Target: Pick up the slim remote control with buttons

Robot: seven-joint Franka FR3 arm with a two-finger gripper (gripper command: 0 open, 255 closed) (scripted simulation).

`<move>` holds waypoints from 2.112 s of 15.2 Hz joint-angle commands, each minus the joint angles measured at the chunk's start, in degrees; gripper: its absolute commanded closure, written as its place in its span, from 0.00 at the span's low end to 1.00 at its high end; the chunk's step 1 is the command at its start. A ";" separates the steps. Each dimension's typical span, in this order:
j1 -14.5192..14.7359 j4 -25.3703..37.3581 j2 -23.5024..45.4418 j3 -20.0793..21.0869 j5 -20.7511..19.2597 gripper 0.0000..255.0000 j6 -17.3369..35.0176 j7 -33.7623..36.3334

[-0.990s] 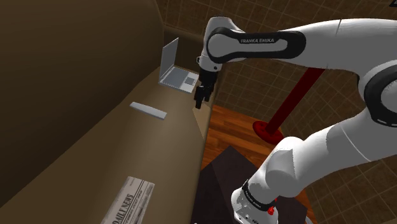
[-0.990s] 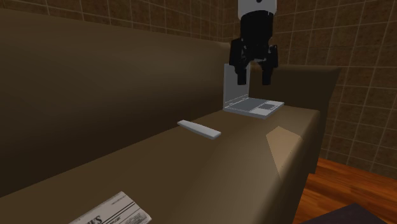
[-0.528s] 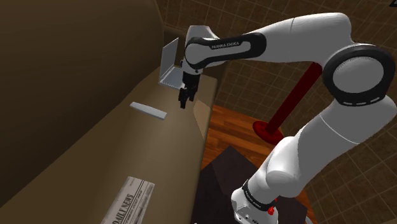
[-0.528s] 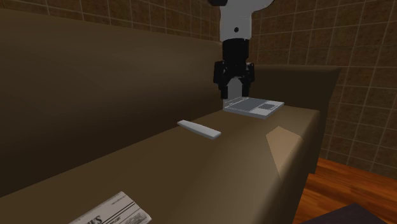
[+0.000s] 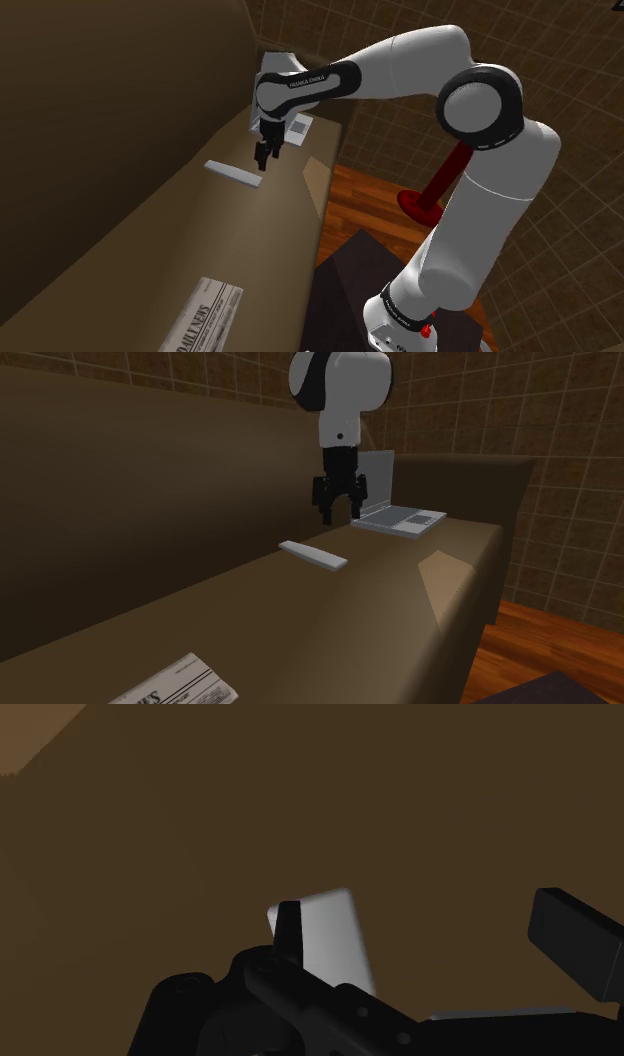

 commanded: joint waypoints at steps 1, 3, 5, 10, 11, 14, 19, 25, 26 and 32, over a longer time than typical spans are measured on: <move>0.39 3.94 4.51 0.35 -0.29 0.00 0.98 -0.12; 0.63 8.21 8.85 0.56 -0.64 0.00 1.44 -0.46; 0.88 12.84 13.26 0.75 -1.02 0.00 1.59 -0.80; 1.61 26.49 24.88 1.14 -2.02 0.00 0.51 -1.65; 1.78 29.69 27.38 1.20 -2.22 0.00 0.00 -1.84; 1.87 31.15 29.51 1.22 -2.34 0.00 0.77 -1.90; 1.86 30.49 31.50 1.21 -2.37 0.00 3.42 -1.77; 1.85 30.34 31.75 1.21 -2.38 1.00 3.82 -1.76; 1.85 30.34 31.75 1.21 -2.38 1.00 3.81 -1.76; 1.86 30.55 31.34 1.21 -2.37 1.00 3.19 -1.78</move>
